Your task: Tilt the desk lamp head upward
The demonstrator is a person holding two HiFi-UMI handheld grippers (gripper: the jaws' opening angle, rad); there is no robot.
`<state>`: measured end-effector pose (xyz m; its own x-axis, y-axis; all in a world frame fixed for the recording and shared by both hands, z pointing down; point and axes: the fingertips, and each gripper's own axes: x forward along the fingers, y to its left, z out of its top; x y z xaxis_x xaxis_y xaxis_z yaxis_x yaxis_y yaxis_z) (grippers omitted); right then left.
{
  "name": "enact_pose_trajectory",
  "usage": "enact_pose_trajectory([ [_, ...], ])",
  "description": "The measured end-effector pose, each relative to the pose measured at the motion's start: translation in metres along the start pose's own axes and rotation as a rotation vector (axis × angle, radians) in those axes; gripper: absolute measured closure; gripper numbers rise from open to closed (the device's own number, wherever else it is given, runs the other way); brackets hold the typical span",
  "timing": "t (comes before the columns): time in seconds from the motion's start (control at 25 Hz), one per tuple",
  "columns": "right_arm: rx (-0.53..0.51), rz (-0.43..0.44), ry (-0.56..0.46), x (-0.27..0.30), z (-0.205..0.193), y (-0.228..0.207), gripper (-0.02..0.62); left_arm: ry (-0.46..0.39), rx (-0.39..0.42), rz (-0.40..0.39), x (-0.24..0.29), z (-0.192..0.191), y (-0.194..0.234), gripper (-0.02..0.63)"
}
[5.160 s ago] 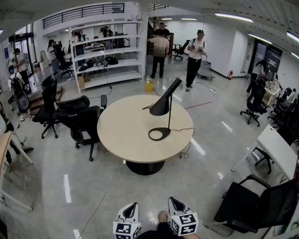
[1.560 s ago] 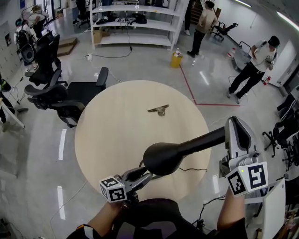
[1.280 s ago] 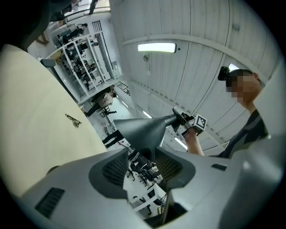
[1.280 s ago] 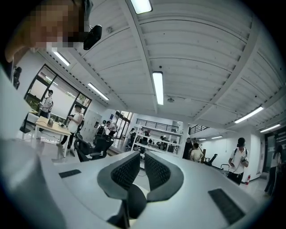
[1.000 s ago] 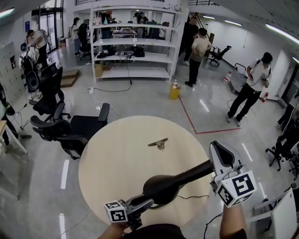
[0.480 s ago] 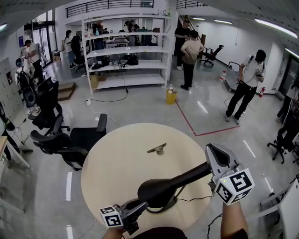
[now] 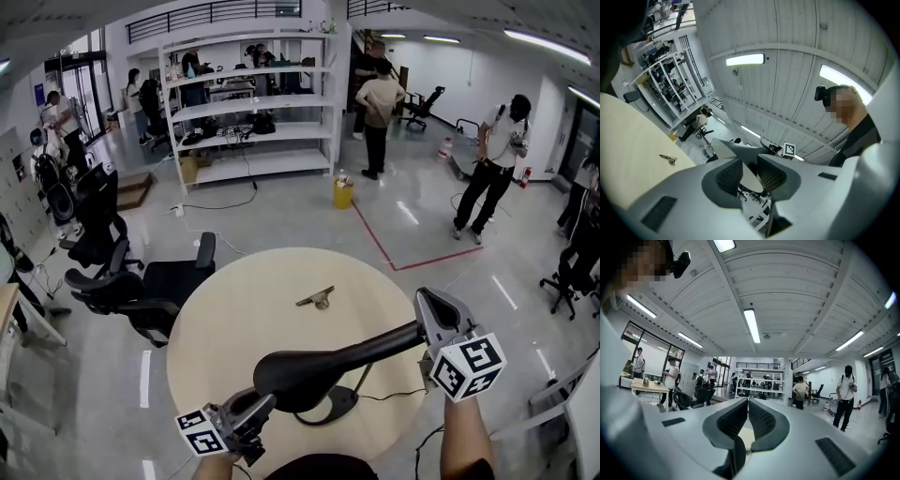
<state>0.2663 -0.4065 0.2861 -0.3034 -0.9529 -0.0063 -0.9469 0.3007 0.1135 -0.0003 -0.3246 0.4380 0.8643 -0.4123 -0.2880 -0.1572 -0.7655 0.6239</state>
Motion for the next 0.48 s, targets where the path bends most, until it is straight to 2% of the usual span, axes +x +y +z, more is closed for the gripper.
enact_pose_trajectory([
  [0.48,0.040,-0.021,0.034,-0.009,-0.027,-0.014,0.578,-0.031,0.143,-0.020,0.007,0.041,-0.040,0.466],
])
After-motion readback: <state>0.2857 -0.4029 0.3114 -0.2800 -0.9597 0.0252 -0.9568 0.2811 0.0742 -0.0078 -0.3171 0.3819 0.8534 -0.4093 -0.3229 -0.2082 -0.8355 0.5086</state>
